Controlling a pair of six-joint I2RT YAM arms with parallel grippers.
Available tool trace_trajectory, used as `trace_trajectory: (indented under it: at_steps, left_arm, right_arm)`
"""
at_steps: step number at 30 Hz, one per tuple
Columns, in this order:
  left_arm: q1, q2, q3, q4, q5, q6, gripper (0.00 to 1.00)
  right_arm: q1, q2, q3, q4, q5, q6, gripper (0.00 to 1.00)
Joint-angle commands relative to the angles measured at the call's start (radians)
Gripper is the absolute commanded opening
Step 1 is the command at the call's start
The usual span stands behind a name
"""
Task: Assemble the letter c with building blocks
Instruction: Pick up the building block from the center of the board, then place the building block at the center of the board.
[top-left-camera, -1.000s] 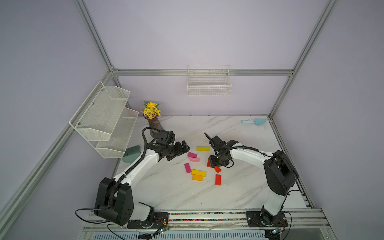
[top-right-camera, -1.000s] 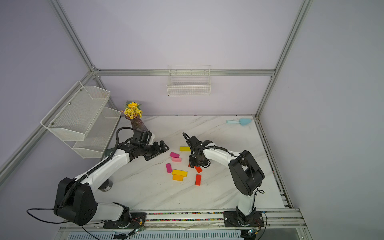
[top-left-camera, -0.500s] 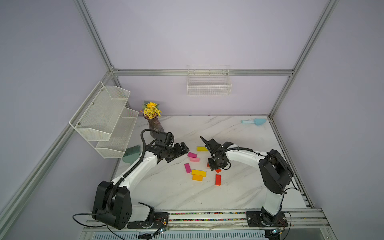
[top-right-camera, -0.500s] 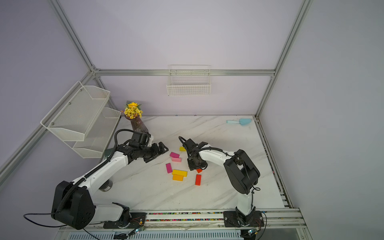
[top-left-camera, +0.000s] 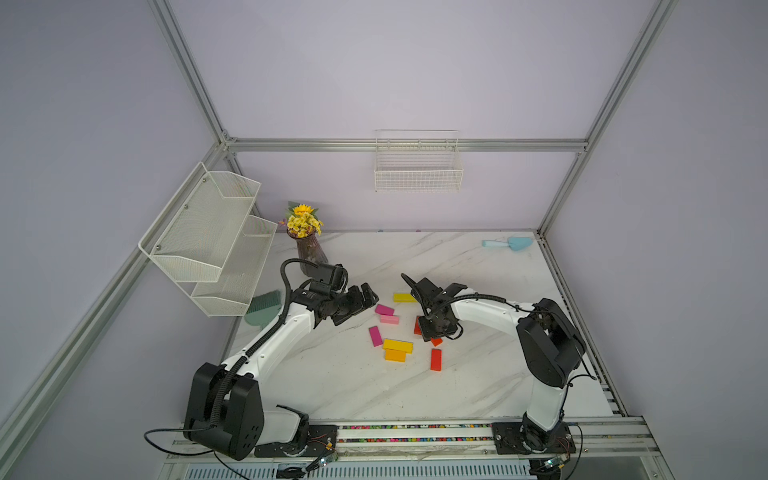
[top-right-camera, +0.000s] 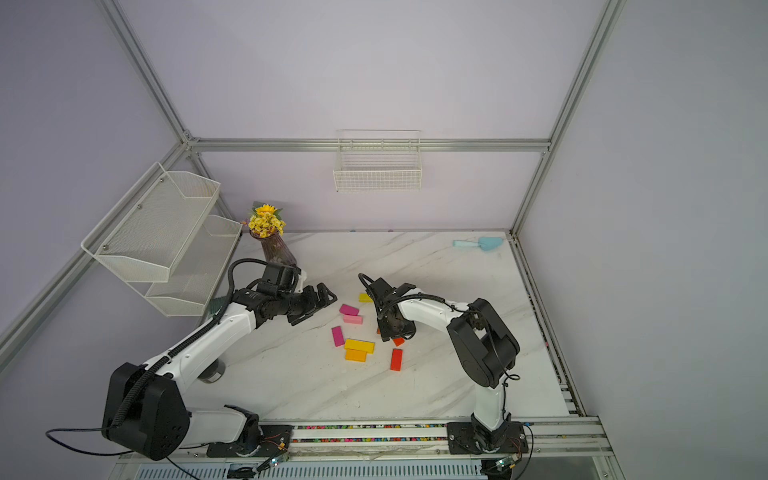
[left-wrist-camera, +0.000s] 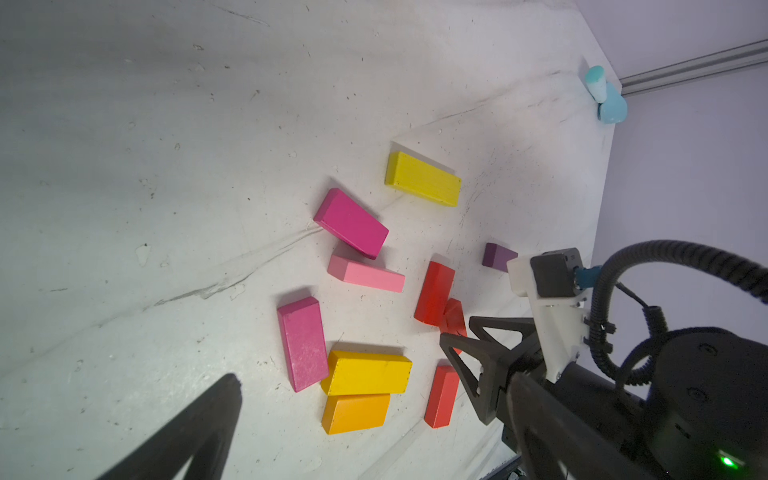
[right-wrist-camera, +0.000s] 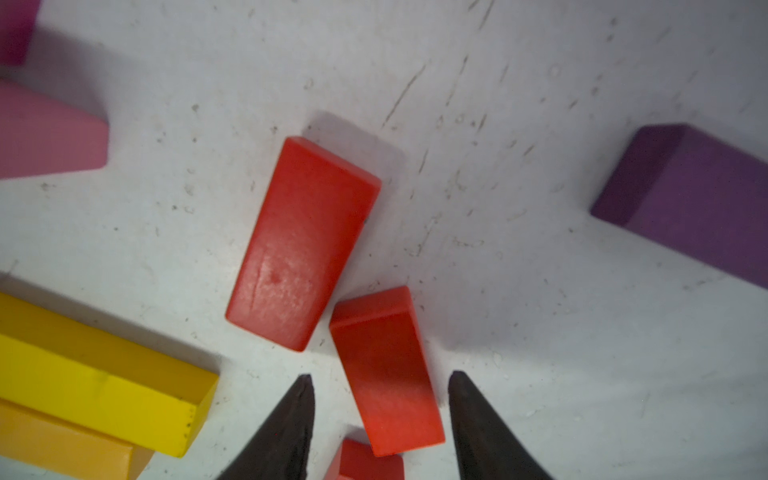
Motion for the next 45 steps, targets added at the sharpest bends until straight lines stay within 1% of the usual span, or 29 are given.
trace_trajectory:
  at_steps: [1, 8, 10, 13, 16, 17, 18, 21, 25, 28, 31, 37, 41, 45]
  left_arm:
    - [0.006, -0.005, 0.006, 0.026, 0.018, -0.012, 1.00]
    - [0.006, -0.005, 0.000, 0.035, 0.021, -0.019, 1.00]
    - [0.006, -0.005, -0.001, 0.037, 0.022, -0.022, 1.00]
    - [0.006, -0.006, -0.006, 0.040, 0.022, -0.027, 1.00]
    - [0.006, -0.009, -0.014, 0.047, 0.026, -0.033, 1.00]
    - [0.006, -0.009, -0.015, 0.050, 0.026, -0.034, 1.00]
    - [0.006, -0.011, -0.018, 0.052, 0.027, -0.036, 1.00]
    - [0.006, -0.012, -0.018, 0.057, 0.033, -0.041, 1.00]
    - [0.006, -0.012, -0.020, 0.062, 0.035, -0.041, 1.00]
    - [0.006, -0.010, -0.020, 0.066, 0.040, -0.039, 1.00]
    - [0.006, -0.006, -0.018, 0.065, 0.045, -0.035, 1.00]
    - [0.005, 0.002, -0.010, 0.066, 0.053, -0.029, 1.00]
    - [0.004, 0.008, -0.002, 0.065, 0.061, -0.027, 1.00]
    - [0.004, 0.012, 0.005, 0.065, 0.063, -0.026, 1.00]
  right_arm:
    - [0.003, 0.021, -0.004, -0.018, 0.005, -0.002, 0.53]
    - [0.003, 0.037, -0.007, -0.015, 0.007, -0.005, 0.50]
    - [0.003, 0.041, -0.008, -0.012, 0.009, -0.005, 0.47]
    - [0.003, 0.044, -0.009, -0.009, 0.008, -0.006, 0.36]
    - [0.003, 0.042, -0.009, -0.006, -0.003, 0.002, 0.19]
    - [0.003, 0.037, -0.009, -0.005, -0.003, 0.011, 0.15]
    - [0.003, 0.030, -0.009, -0.003, 0.000, 0.024, 0.12]
    - [0.000, 0.005, -0.002, -0.002, 0.024, 0.081, 0.09]
    - [-0.006, -0.009, 0.027, 0.005, 0.054, 0.134, 0.08]
    - [-0.018, 0.002, 0.067, 0.010, 0.076, 0.129, 0.08]
    - [-0.046, 0.026, 0.115, 0.023, 0.072, 0.080, 0.08]
    - [-0.108, 0.079, 0.185, 0.053, 0.053, -0.063, 0.09]
    - [-0.129, 0.108, 0.196, 0.079, 0.037, -0.157, 0.09]
    - [-0.129, 0.128, 0.194, 0.090, 0.049, -0.216, 0.09]
